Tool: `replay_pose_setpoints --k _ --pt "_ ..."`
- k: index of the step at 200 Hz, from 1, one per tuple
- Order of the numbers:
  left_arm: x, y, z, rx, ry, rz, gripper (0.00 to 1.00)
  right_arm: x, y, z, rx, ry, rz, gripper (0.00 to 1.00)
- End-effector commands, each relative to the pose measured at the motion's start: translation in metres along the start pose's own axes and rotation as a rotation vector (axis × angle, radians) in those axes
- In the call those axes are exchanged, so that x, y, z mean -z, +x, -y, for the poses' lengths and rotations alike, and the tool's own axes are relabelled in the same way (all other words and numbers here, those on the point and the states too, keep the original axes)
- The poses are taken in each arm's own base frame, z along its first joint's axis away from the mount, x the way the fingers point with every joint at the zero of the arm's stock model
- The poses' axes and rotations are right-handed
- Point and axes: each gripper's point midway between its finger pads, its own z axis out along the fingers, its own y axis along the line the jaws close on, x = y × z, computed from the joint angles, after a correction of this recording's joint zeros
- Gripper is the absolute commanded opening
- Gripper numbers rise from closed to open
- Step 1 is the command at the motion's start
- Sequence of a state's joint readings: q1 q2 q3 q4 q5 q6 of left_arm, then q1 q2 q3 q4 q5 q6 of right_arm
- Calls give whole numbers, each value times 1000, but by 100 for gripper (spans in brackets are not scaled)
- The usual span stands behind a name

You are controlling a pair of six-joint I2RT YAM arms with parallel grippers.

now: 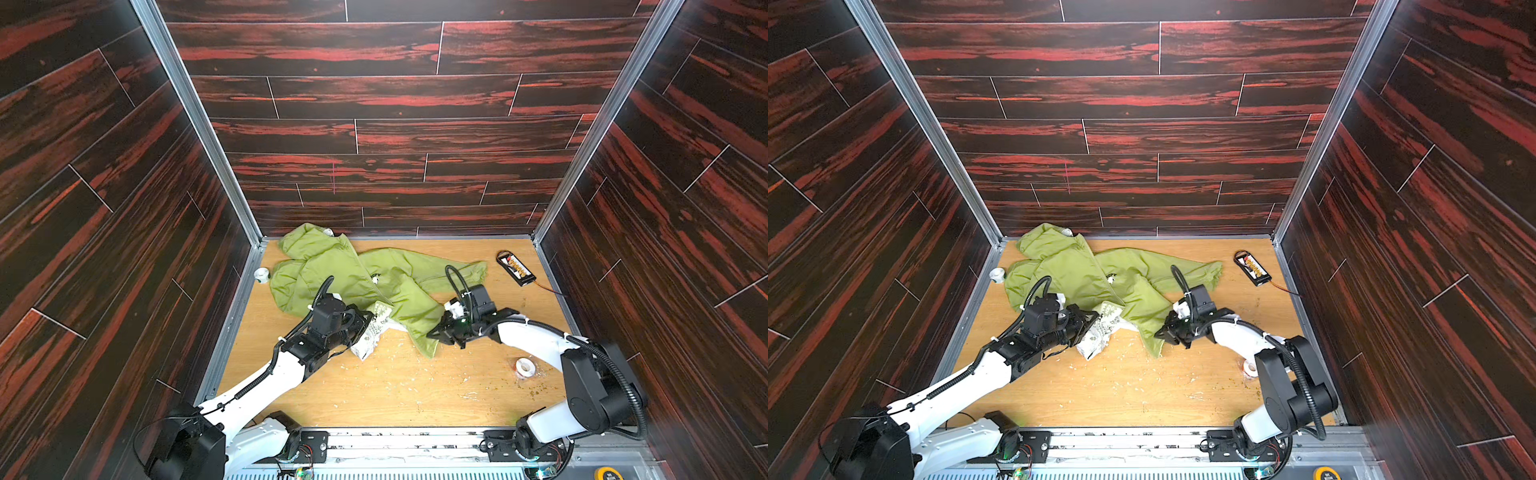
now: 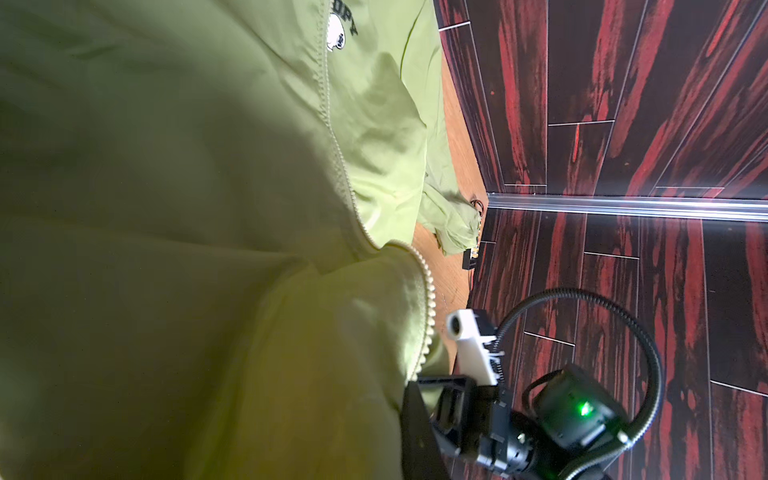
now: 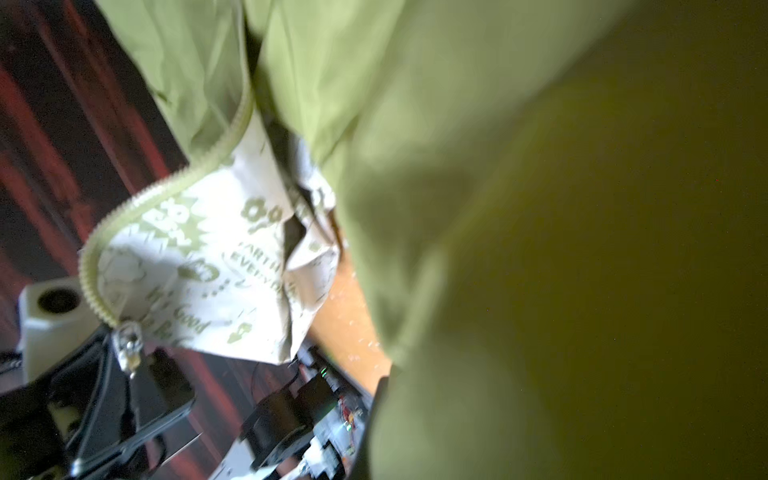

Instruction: Zip up the jacket

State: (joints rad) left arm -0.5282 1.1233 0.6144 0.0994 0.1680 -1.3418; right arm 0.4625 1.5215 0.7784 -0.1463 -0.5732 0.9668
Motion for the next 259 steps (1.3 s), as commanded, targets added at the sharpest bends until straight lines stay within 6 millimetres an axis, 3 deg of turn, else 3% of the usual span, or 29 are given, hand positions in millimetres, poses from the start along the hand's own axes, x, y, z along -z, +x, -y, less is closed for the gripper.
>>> replay_pose_setpoints --k 1,45,110,159,202,259 --pt "-1 -2 9 -8 32 0 0 -10 -1 -8 -20 -72 -15 10" --pt "-6 -2 11 -8 36 -8 0 -26 5 30 -59 16 -43 20" --pt "-8 -3 12 -7 40 -7 0 -21 23 50 -21 108 -64 50" --pt "-10 -3 12 2 50 -7 0 -27 43 60 32 207 -131 44" --pt "-8 -2 9 10 51 -1 0 -33 54 56 74 217 -162 43" --pt "-2 1 2 19 47 1 0 -46 63 49 120 232 -206 33"
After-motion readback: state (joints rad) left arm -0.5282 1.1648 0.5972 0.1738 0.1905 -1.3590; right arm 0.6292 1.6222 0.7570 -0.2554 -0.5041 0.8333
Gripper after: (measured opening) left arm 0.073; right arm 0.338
